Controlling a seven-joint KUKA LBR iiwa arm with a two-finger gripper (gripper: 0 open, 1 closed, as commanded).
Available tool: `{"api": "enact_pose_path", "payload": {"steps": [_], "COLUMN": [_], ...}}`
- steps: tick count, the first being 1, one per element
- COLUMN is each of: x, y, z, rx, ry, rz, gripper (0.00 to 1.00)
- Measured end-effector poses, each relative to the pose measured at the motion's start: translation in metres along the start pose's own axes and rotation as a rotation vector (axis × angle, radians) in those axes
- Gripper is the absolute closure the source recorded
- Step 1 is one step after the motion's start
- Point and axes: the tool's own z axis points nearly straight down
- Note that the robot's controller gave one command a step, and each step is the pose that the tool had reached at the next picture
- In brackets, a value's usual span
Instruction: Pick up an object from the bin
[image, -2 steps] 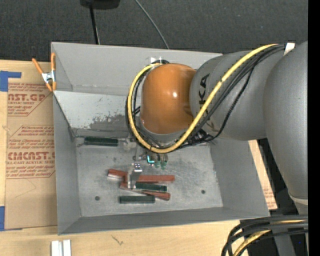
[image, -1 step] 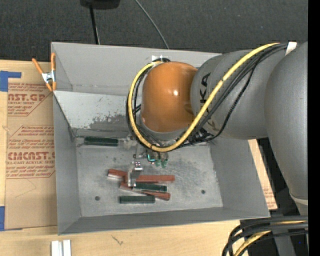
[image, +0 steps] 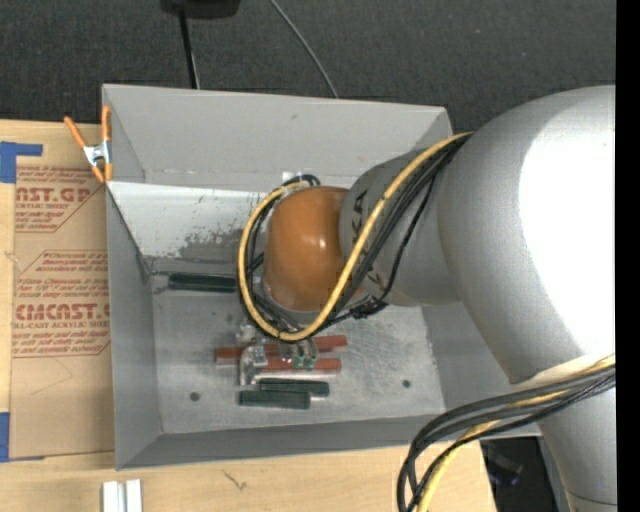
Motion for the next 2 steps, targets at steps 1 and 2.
{"api": "enact_pose_path", "payload": {"steps": [1, 2], "x": [0.000, -0.015], "y": [0.000, -0.005], "z": [0.000, -0.164], "rx": [0.000, 0.002], "ry": [0.000, 0.004], "rz": [0.000, -0.008], "gripper": [1.00, 1.00]}}
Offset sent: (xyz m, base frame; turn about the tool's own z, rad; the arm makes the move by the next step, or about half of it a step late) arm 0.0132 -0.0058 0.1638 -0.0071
